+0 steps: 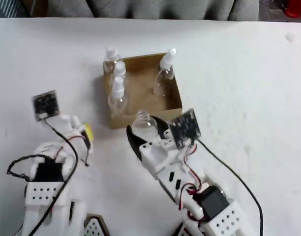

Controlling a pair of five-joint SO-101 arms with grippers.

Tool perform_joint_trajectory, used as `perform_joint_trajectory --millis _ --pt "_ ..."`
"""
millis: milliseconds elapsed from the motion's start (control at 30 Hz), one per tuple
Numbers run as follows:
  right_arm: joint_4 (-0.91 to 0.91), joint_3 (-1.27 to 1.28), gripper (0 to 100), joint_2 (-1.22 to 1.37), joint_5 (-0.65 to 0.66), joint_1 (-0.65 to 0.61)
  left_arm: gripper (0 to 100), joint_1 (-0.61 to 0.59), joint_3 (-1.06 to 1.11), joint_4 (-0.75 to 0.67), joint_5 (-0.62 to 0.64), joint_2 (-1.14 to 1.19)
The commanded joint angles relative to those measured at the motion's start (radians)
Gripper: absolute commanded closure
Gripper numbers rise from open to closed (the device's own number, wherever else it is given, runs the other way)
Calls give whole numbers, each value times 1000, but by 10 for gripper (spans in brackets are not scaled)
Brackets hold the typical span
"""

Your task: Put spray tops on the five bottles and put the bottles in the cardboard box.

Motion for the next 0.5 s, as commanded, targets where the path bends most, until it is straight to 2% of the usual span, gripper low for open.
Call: perform_joint_trajectory --millis 0,133,300,467 --pt "-90 48 981 -87 -6 -41 979 -113 -106 -38 94 -28" --pt "-156 121 981 -130 -6 -125 979 -216 -141 -38 209 -28" --pt "-292 226 981 -130 -6 -170 979 -282 -187 -41 327 -28" --pt "-367 285 981 -137 -3 -179 979 -377 -198 -175 442 -28"
